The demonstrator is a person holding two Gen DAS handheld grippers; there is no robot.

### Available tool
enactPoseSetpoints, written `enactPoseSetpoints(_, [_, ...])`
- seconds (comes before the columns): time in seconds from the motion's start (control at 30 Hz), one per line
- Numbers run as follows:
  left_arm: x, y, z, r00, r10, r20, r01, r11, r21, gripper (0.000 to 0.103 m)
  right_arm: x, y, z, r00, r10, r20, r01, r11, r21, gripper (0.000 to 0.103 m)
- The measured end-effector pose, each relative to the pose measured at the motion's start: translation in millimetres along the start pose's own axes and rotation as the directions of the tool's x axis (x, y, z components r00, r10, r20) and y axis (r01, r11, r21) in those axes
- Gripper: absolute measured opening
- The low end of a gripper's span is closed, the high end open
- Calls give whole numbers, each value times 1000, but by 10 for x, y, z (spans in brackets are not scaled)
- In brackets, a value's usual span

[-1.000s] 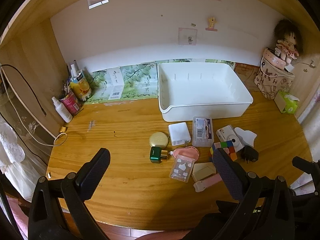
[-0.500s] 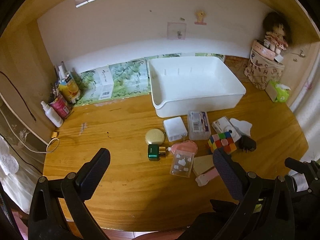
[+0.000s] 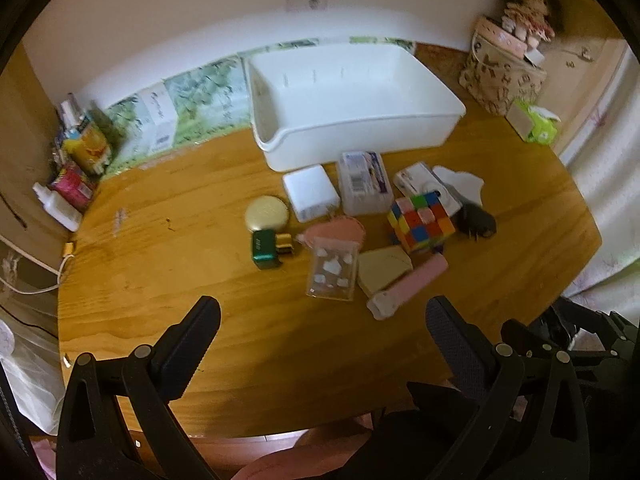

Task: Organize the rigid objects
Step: 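Move both tools forward over the cluttered desk toward the items, then grasp the pink tube with the left tool while the right tool grasps the black charger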

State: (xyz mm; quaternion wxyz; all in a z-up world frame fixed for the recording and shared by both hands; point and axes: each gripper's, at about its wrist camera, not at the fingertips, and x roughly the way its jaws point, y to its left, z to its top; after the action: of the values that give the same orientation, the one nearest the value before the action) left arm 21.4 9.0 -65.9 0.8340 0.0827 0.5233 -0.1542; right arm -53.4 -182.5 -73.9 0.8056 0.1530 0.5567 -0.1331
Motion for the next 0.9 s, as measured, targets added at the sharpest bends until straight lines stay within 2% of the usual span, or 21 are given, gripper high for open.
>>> enactPoseSetpoints(0.13, [133,-83,31,998,-24,-63,25,1000,12,102,15,-152,26,1000,-3,-16,4,999,48,103])
enactPoseSetpoints(0.37, [428,-223,131,978,-77,-194,66,996,-61,102,125,-356,232,998,5,-55,-3,999,38,103])
enactPoseSetpoints(0.63, [829,-333,172,934,-127,-334,48,971,-235,102,294,-540,571,995,34,-95,-40,997,-58,103])
enactPoseSetpoints(0.73, [990,-337,147,911,-159,-380,29,945,-326,102,400,-587,704,992,57,-109,-68,992,-107,103])
enactPoseSetpoints(0.83, [1145,-306,92,888,-198,-416,-3,901,-434,102,536,-610,829,989,84,-125,-102,983,-153,98])
enactPoseSetpoints(0.9, [1240,-257,24,873,-238,-426,-24,851,-525,102,642,-615,892,984,105,-147,-132,974,-182,94])
